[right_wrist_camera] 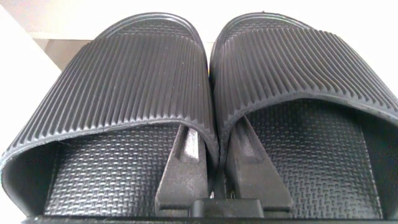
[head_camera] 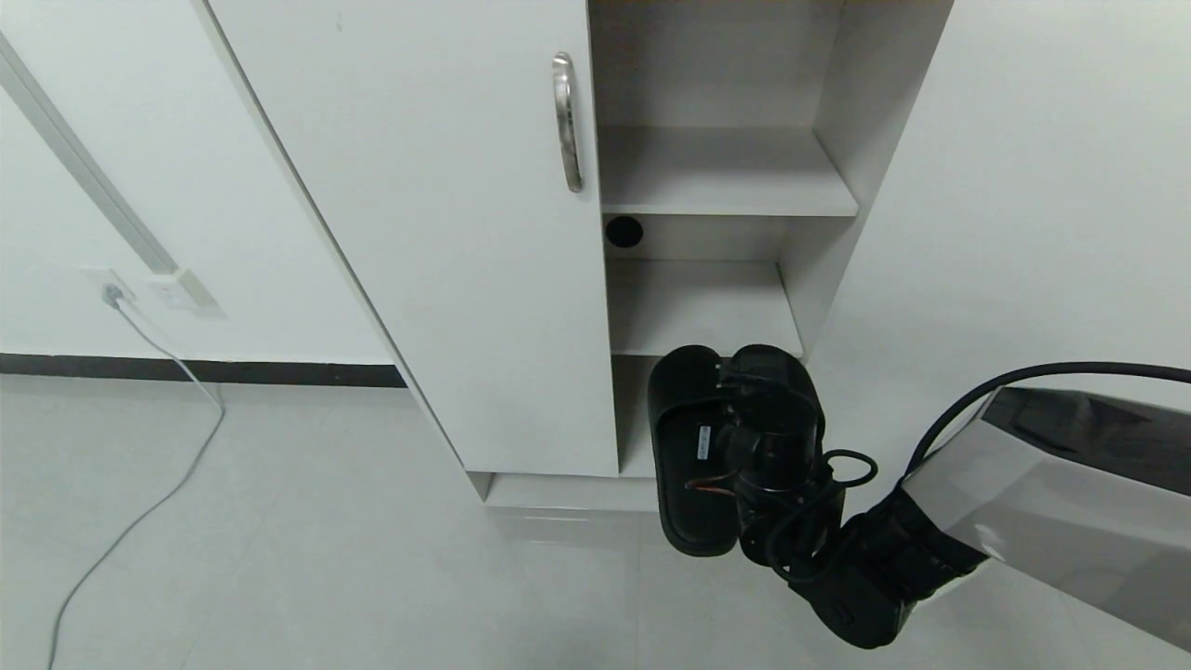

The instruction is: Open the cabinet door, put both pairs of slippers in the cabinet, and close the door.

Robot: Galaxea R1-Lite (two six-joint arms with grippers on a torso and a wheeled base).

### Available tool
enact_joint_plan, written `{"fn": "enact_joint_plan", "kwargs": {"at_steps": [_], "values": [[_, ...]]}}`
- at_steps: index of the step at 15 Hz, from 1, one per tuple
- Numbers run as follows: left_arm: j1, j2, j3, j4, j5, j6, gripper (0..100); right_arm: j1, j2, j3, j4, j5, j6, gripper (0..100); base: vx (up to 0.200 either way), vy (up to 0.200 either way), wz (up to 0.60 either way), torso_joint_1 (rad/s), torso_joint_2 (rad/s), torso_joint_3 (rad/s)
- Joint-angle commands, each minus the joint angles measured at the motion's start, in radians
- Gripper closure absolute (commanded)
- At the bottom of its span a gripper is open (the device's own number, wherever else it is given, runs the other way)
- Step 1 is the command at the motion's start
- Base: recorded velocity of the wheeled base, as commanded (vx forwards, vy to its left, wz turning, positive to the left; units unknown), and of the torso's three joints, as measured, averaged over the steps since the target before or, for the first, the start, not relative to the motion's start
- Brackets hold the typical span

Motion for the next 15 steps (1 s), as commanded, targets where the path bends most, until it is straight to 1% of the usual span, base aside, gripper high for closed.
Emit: {"fn": "enact_joint_plan", "kwargs": {"at_steps": [1,8,10,13,15], "values": [[0.0,0.002,0.0,0.0,0.0,0.0,100,0.0,-0.003,0.0,0.0,0.001,0.0,100,0.2,0.0,0.0,0.002,0.0,0.002],[0.0,0.0,0.0,0.0,0.0,0.0,100,0.0,0.013,0.0,0.002,0.007,0.0,100,0.2,0.0,0.0,0.003,0.0,0.002],[0.0,0.002,0.0,0.0,0.0,0.0,100,0.003,0.028,-0.005,0.002,0.012,0.002,100,0.0,0.0,0.0,0.0,0.0,0.0],[0.0,0.002,0.0,0.0,0.0,0.0,100,-0.015,0.093,-0.108,0.009,0.015,0.006,100,0.0,0.0,0.0,0.0,0.0,0.0],[0.0,0.0,0.0,0.0,0.002,-0.002,100,-0.043,0.108,-0.195,0.069,0.015,0.006,100,0.0,0.0,0.0,0.0,0.0,0.0]]}}
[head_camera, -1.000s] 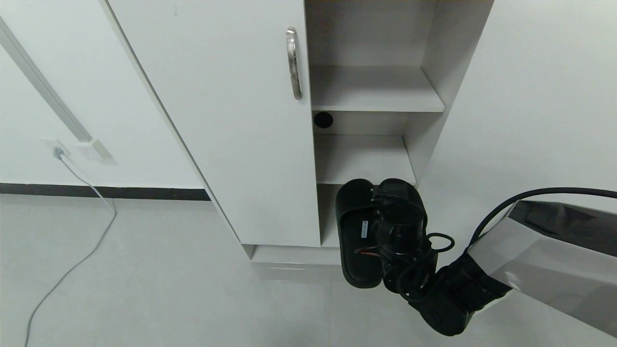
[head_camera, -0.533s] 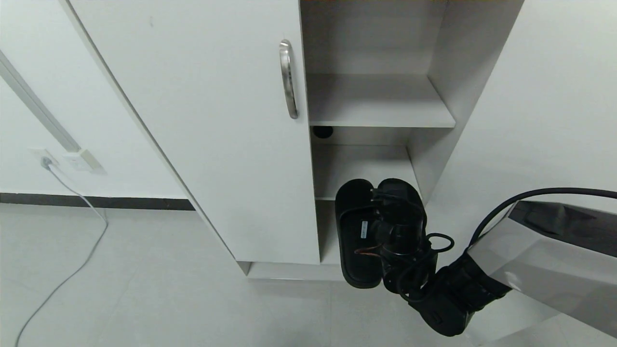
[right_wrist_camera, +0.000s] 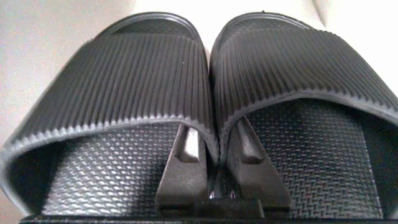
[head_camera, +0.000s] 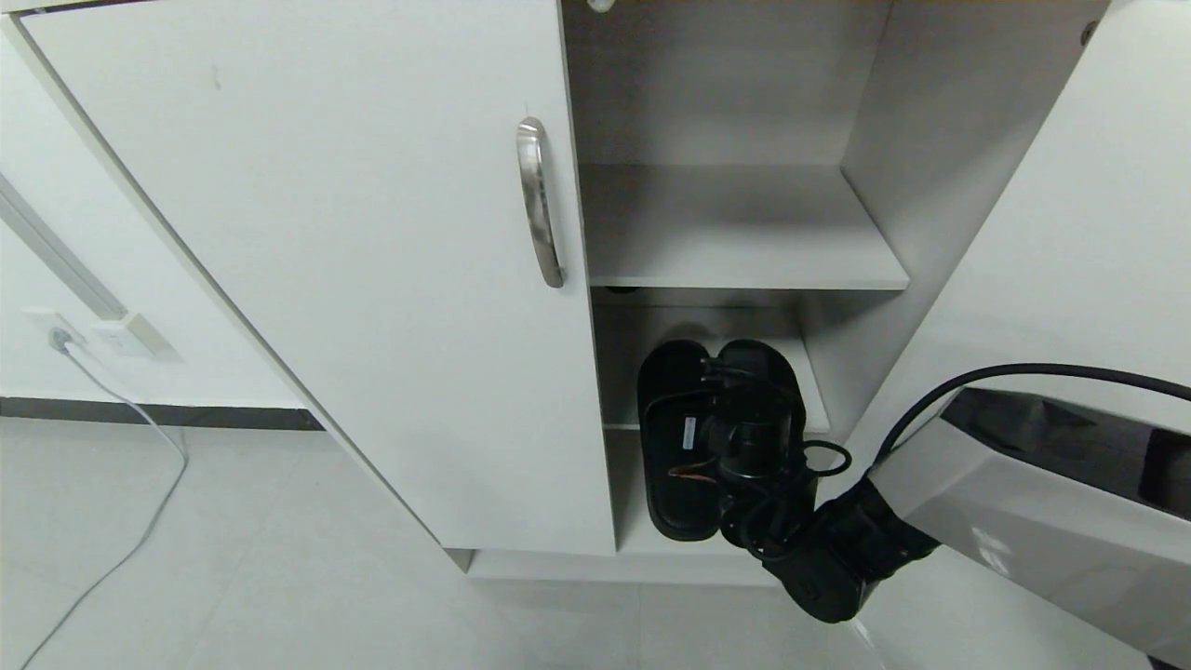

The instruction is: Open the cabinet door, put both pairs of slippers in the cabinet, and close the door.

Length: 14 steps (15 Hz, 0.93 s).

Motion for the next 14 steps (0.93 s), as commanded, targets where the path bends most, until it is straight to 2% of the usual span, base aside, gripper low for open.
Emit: {"fn": "enact_joint_plan", "kwargs": {"at_steps": [1,10,14], "values": [[0.0,0.0,0.0,0.0,-0.001,-0.001,100,-0.042,0.035,-0.107,0.06,-0.001,0.001,100,0.0,0.0,0.0,0.0,0.0,0.0],[0.0,0.0,0.0,0.0,0.001,-0.001,100,-0.099,0.097,-0.391,0.25,0.019,0.001,100,0.0,0.0,0.0,0.0,0.0,0.0],[0.0,0.0,0.0,0.0,0.001,-0.001,100,-0.115,0.132,-0.454,0.283,0.053,0.001,100,0.0,0.0,0.0,0.0,0.0,0.0]]}}
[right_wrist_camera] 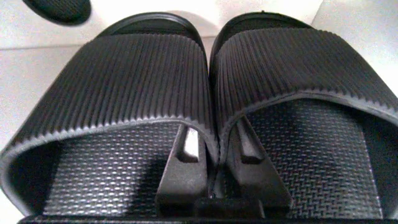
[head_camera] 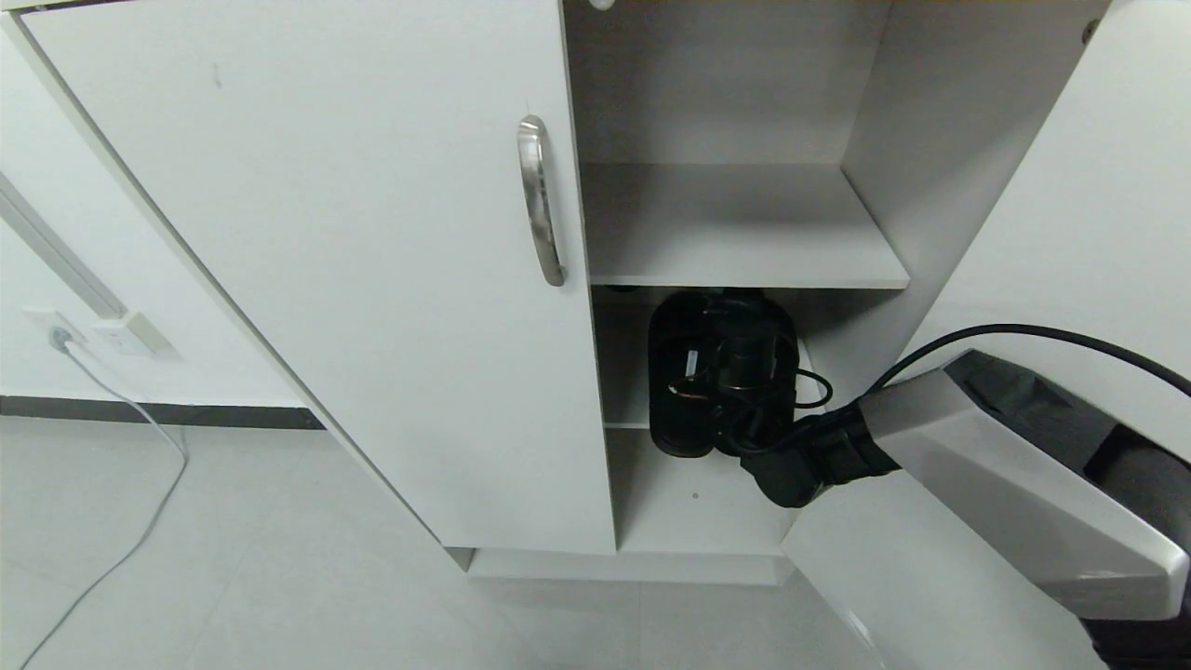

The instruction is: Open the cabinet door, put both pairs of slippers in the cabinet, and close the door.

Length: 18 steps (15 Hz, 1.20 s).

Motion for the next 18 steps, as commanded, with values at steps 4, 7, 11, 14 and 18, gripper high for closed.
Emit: {"fn": "enact_joint_plan", "kwargs": {"at_steps": [4,7,11,14,18], "values": [[0.0,0.0,0.0,0.0,0.0,0.0,100,-0.024,0.052,-0.048,0.013,0.018,0.0,100,0.0,0.0,0.0,0.0,0.0,0.0],[0.0,0.002,0.0,0.0,0.0,0.0,100,-0.028,0.063,-0.065,0.027,0.022,0.001,100,0.0,0.0,0.0,0.0,0.0,0.0],[0.0,0.002,0.0,0.0,0.0,0.0,100,-0.03,0.069,-0.069,0.031,0.025,0.001,100,0.0,0.0,0.0,0.0,0.0,0.0],[0.0,0.0,0.0,0.0,0.0,0.0,100,-0.028,0.071,-0.066,0.031,0.024,0.003,0,0.0,0.0,0.0,0.0,0.0,0.0],[0.0,0.0,0.0,0.0,0.0,0.0,100,-0.005,0.011,0.041,0.016,0.022,0.018,0,0.0,0.0,0.0,0.0,0.0,0.0]]}}
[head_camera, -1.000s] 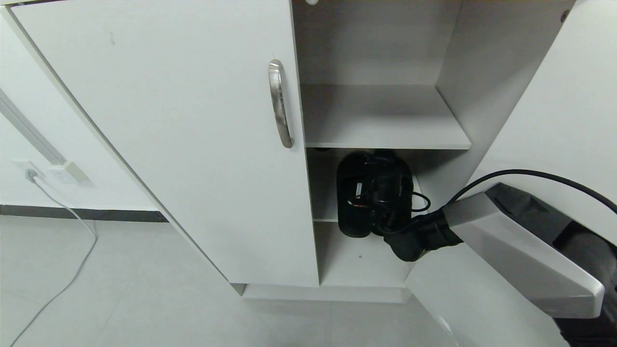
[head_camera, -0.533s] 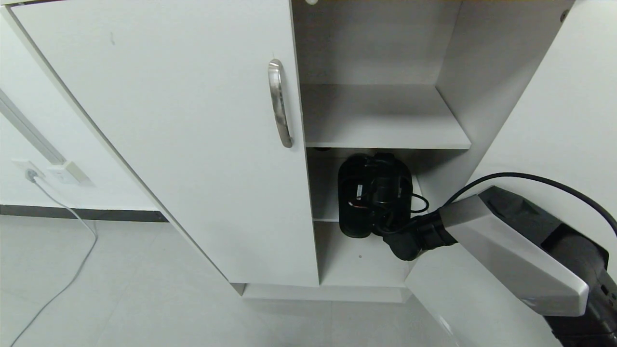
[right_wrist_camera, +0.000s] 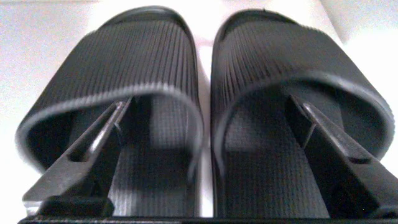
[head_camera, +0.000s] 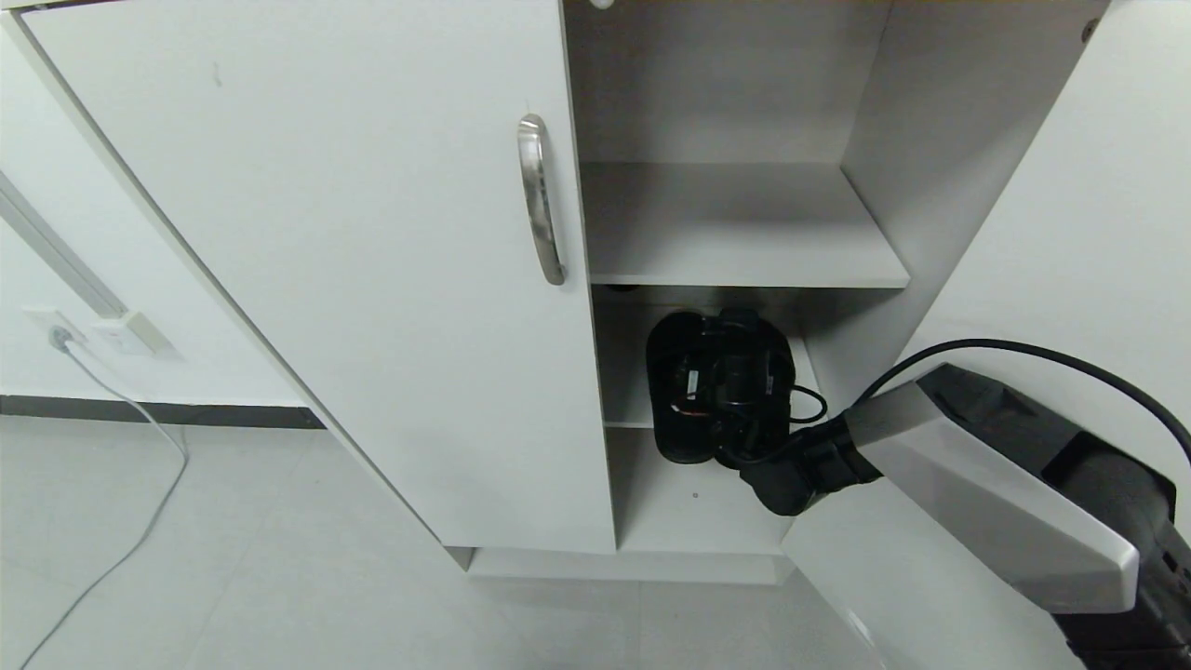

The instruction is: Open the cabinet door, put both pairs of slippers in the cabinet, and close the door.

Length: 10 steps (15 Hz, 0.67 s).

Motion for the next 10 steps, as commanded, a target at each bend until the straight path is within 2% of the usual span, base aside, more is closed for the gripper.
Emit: {"fn": "enact_joint_plan", "kwargs": {"at_steps": [1,3,6,8,10], "values": [[0.0,0.0,0.0,0.0,0.0,0.0,100,0.015,-0.055,0.063,-0.015,-0.002,0.002,0,0.0,0.0,0.0,0.0,0.0,0.0],[0.0,0.0,0.0,0.0,0.0,0.0,100,0.036,-0.131,0.18,-0.066,-0.008,0.002,0,0.0,0.0,0.0,0.0,0.0,0.0],[0.0,0.0,0.0,0.0,0.0,0.0,100,0.09,-0.28,0.427,-0.147,-0.013,0.002,0,0.0,0.0,0.0,0.0,0.0,0.0],[0.0,0.0,0.0,0.0,0.0,0.0,100,0.173,-0.395,0.676,-0.229,-0.019,0.002,0,0.0,0.0,0.0,0.0,0.0,0.0],[0.0,0.002,0.0,0.0,0.0,0.0,100,0.213,-0.441,0.775,-0.253,-0.019,0.002,0,0.0,0.0,0.0,0.0,0.0,0.0]]}}
